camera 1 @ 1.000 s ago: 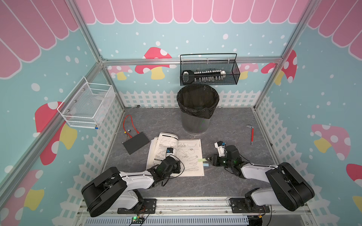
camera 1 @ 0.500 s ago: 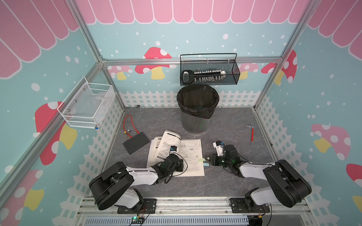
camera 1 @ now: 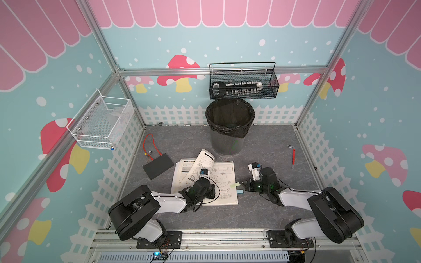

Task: Peel off the used sticky note
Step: Tear off the note from the book.

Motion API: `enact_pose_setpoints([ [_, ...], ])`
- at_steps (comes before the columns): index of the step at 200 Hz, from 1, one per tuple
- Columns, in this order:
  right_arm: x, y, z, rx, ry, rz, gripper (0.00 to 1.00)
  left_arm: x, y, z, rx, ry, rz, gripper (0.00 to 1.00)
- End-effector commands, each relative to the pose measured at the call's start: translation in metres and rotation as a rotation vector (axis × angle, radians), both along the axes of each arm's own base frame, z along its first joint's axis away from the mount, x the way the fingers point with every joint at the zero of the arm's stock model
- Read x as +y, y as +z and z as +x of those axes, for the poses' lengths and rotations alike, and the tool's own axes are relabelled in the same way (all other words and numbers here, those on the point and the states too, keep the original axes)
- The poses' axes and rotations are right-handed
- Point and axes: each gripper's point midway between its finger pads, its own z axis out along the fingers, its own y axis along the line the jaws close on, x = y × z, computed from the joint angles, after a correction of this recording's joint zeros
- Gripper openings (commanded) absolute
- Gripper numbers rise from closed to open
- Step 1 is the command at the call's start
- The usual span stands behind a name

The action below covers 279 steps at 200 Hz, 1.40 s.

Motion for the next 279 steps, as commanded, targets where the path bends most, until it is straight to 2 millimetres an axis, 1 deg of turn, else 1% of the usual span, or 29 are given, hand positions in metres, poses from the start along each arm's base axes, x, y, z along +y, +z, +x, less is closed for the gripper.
enact_pose_setpoints([
  [1,0.001,0.019,0.011,-0.046,-0.032,0.004,0.0,-0.001,-0.01,-0.004,0.028,-0.015,0.011,0.0],
  [29,-0.003,0.023,0.012,-0.059,-0.049,-0.003,0.0,0.001,-0.015,-0.007,0.041,-0.013,0.015,0.0],
  [73,-0.005,0.03,0.006,-0.091,-0.044,0.009,0.0,0.001,-0.017,-0.008,0.047,-0.014,0.015,0.0],
  [139,-0.008,0.058,0.0,-0.169,-0.036,0.037,0.0,0.0,-0.019,-0.01,0.053,-0.02,0.014,0.0],
  [157,-0.01,0.059,-0.001,-0.177,-0.036,0.024,0.0,0.001,-0.019,-0.01,0.054,-0.018,0.014,0.0],
  [177,-0.012,0.05,-0.002,-0.157,-0.038,-0.005,0.0,0.001,-0.019,-0.01,0.055,-0.019,0.014,0.0],
  [212,-0.016,0.02,-0.005,-0.102,-0.049,-0.073,0.0,0.0,-0.018,-0.011,0.054,-0.023,0.012,0.0],
  [235,-0.014,0.006,-0.007,-0.084,-0.05,-0.121,0.0,-0.001,-0.017,-0.009,0.047,-0.027,0.016,0.0],
  [255,-0.012,0.0,-0.008,-0.079,-0.044,-0.161,0.0,-0.005,-0.013,-0.005,0.033,-0.038,0.022,0.0],
  [279,-0.006,-0.001,-0.01,-0.083,-0.03,-0.18,0.0,-0.016,-0.003,0.004,0.005,-0.058,0.023,0.0],
])
